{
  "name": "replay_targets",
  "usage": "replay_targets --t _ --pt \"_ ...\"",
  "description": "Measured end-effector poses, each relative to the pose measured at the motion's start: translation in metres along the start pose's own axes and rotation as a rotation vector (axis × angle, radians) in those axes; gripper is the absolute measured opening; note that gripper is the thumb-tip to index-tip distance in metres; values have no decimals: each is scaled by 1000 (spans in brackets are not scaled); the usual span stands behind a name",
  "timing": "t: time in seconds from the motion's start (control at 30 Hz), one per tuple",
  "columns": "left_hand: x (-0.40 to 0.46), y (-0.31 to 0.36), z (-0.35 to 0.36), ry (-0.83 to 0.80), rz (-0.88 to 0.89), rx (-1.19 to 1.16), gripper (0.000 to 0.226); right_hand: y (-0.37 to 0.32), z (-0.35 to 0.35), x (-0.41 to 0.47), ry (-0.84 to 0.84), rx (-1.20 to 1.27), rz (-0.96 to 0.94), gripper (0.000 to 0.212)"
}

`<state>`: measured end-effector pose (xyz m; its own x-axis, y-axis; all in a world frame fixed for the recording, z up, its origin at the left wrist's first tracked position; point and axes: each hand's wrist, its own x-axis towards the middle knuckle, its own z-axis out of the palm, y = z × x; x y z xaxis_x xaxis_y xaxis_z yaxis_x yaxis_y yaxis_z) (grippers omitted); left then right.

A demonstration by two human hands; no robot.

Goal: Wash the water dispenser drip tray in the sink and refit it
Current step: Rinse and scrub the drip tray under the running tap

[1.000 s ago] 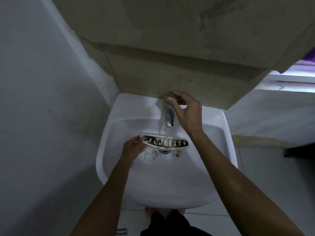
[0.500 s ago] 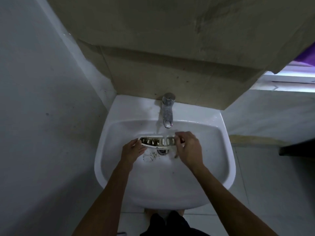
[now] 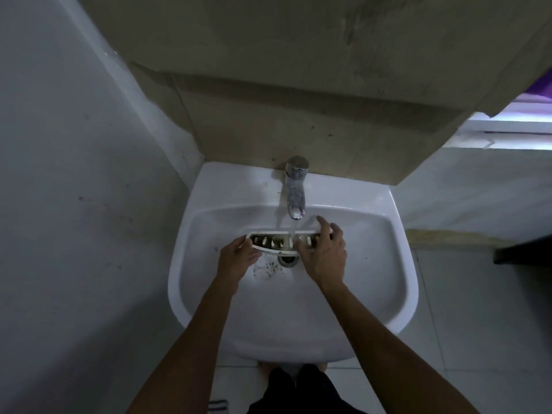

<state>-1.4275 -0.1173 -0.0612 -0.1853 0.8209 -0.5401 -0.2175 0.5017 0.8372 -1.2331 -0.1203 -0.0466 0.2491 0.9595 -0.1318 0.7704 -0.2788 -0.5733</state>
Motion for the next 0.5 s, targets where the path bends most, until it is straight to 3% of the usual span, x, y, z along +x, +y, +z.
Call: replay_targets --t 0.1,0.2,0.37,0.5 --pt "1 -2 -5 14 -35 24 23 2 -4 7 -114 9 49 61" --pt "1 0 -8 9 -59 61 28 4 -5 6 -117 12 37 59" --pt "1 5 -3 -8 -32 137 24 10 -6 4 -145 -84 90 80" --pt "-3 2 2 -42 -21 317 25 5 -10 12 -148 -183 63 77"
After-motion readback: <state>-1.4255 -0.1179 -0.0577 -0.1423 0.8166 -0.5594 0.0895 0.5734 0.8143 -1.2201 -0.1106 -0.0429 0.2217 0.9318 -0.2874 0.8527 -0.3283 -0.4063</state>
